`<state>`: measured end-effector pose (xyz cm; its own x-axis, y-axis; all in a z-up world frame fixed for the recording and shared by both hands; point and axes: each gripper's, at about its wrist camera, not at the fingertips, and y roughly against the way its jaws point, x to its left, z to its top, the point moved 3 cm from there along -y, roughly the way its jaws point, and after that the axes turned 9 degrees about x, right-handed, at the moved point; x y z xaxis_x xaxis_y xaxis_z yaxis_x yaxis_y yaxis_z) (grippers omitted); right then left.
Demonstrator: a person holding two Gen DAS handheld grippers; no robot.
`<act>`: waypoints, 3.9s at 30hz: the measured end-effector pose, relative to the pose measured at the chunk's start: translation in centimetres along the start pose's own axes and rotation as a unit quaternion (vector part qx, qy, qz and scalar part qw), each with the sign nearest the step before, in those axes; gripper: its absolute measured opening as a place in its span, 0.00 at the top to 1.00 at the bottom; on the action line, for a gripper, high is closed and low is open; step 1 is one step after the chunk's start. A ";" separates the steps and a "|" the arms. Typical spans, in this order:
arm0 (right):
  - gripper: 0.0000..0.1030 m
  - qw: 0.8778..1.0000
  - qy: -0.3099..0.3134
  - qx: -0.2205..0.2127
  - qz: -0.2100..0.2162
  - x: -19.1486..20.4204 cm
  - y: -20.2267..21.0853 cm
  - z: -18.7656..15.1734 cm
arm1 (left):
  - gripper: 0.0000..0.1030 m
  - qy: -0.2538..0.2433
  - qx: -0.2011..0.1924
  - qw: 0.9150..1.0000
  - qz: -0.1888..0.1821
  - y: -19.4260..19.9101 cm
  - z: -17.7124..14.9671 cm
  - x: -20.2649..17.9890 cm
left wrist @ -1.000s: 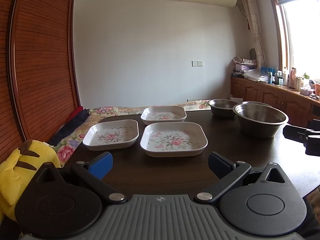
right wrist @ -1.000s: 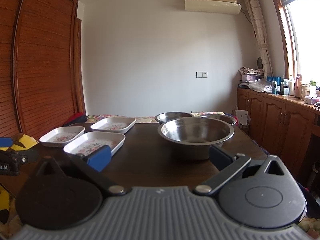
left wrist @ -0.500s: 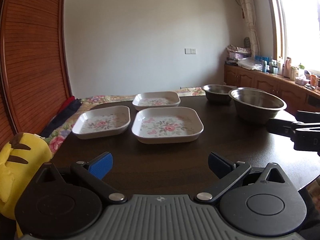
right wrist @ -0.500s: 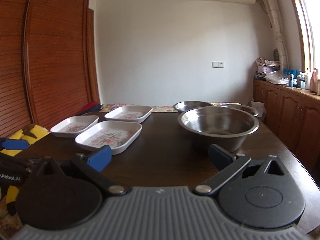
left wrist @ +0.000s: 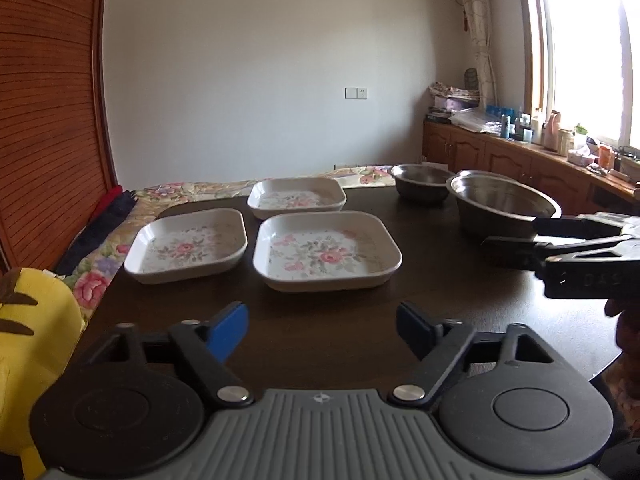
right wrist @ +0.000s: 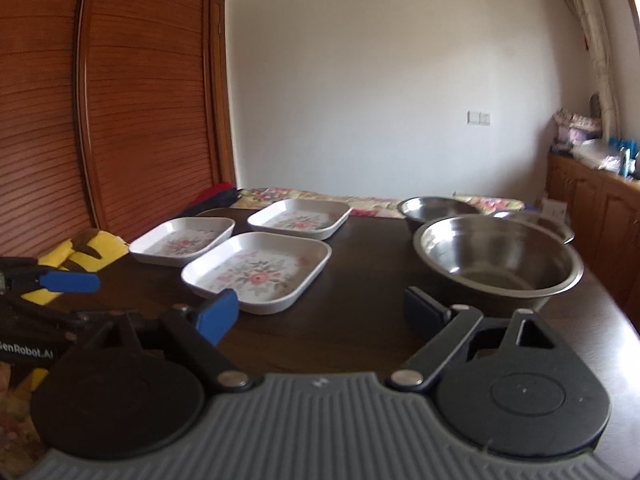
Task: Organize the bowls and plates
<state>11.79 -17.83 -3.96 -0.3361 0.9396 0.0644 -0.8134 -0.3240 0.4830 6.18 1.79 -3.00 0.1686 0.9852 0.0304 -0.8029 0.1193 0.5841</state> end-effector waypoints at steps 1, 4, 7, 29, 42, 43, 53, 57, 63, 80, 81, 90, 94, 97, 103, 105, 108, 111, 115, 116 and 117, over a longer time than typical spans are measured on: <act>0.17 1.000 0.001 0.001 0.003 0.1 -0.2 0.1 | 0.21 0.000 -0.002 1.000 0.003 0.0 0.3 0.2; 0.21 1.000 0.009 0.001 0.003 0.5 -0.8 0.4 | 0.21 -0.002 -0.007 1.000 0.010 0.0 1.3 1.0; 0.27 1.000 0.005 0.010 0.014 0.6 -1.4 0.8 | 0.23 -0.004 -0.012 1.000 0.014 -0.1 2.5 1.7; 0.60 0.994 0.008 0.100 0.043 0.2 -8.6 3.7 | 0.41 -0.055 0.023 0.998 0.008 -7.2 7.6 3.3; 0.62 0.991 0.011 0.123 0.054 0.2 -10.3 4.2 | 0.57 -0.085 0.065 0.994 -0.010 -13.4 10.0 4.8; 0.62 0.990 0.009 0.127 0.058 0.2 -10.5 4.3 | 0.58 -0.083 0.068 0.994 -0.015 -13.8 10.2 5.0; 0.64 0.987 -0.006 0.145 0.065 -0.1 -11.2 3.9 | 0.68 -0.103 0.091 0.990 -0.023 -17.8 11.5 5.7; 0.64 0.987 -0.009 0.149 0.067 0.0 -11.2 3.9 | 0.70 -0.112 0.100 0.988 -0.028 -18.8 11.6 5.9; 0.69 0.986 -0.008 0.155 0.059 0.0 -11.9 3.9 | 0.70 -0.114 0.112 0.986 -0.035 -19.9 11.6 6.0; 0.85 0.985 -0.034 0.161 0.054 -0.6 -12.8 3.6 | 0.84 -0.105 0.115 0.987 -0.044 -20.2 11.2 5.9; 0.86 0.985 -0.038 0.161 0.054 -0.7 -12.8 3.6 | 0.85 -0.103 0.113 0.987 -0.046 -20.1 11.2 6.0; 0.90 0.984 -0.061 0.153 0.064 -1.4 -12.3 3.7 | 0.87 -0.073 0.090 0.991 -0.060 -18.1 11.5 6.4; 0.90 0.984 -0.068 0.147 0.070 -1.6 -12.0 4.0 | 0.87 -0.067 0.083 0.992 -0.060 -17.0 11.7 6.4; 0.91 0.985 -0.069 0.140 0.071 -1.7 -11.8 4.2 | 0.87 -0.066 0.076 0.993 -0.059 -16.2 11.9 6.2; 0.92 0.986 -0.074 0.130 0.077 -1.9 -10.7 4.4 | 0.87 -0.059 0.062 0.994 -0.061 -14.3 12.3 6.0; 0.93 0.986 -0.076 0.126 0.080 -2.1 -10.3 4.4 | 0.87 -0.057 0.056 0.995 -0.063 -13.5 12.4 5.9; 0.93 0.986 -0.081 0.120 0.087 -2.2 -9.6 4.5 | 0.87 -0.056 0.048 0.995 -0.061 -12.3 12.4 5.7; 0.94 0.986 -0.082 0.111 0.090 -2.1 -8.6 4.6 | 0.87 -0.056 0.040 0.996 -0.058 -10.9 12.5 5.4; 0.94 0.987 -0.081 0.101 0.095 -1.9 -7.2 4.8 | 0.87 -0.061 0.027 0.996 -0.053 -8.8 12.5 5.0; 0.94 0.987 -0.079 0.099 0.096 -1.8 -6.8 4.8 | 0.87 -0.062 0.025 0.996 -0.051 -8.3 12.5 4.9; 0.94 0.987 -0.079 0.098 0.098 -1.6 -6.5 4.7 | 0.87 -0.063 0.023 0.997 -0.050 -7.8 12.4 4.8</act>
<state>19.83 -16.75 -3.14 -0.3879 0.8711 0.3013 -0.6270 -0.4890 0.6064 20.38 4.10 2.66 0.3186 0.9453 0.0700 -0.7516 0.2070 0.6263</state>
